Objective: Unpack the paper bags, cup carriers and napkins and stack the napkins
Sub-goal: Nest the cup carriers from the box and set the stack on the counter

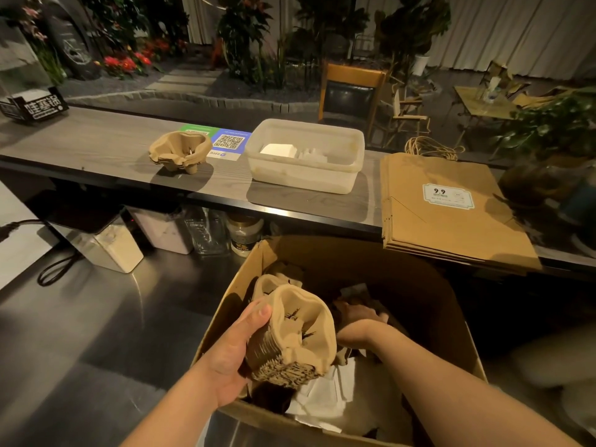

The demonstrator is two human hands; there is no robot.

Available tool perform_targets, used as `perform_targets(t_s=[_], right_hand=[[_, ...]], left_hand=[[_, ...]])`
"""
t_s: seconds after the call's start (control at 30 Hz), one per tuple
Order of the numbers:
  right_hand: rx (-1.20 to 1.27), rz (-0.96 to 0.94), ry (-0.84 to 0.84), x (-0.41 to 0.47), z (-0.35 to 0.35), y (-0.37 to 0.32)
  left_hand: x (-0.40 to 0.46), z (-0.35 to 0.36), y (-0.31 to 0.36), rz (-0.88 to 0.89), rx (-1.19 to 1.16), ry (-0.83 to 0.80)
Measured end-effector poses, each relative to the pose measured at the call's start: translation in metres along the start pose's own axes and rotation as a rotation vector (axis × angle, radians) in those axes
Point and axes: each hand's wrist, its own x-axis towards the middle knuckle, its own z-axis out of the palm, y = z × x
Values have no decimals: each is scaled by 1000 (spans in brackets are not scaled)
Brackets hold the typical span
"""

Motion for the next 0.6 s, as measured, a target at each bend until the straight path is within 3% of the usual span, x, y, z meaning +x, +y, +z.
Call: perform_targets(t_s=[0.47, 0.6], right_hand=[[78, -61, 87, -14, 16, 22], [367, 21, 72, -20, 24, 34]], left_hand=[[1, -3, -2, 18, 1, -6], [2, -5, -3, 14, -10, 12]])
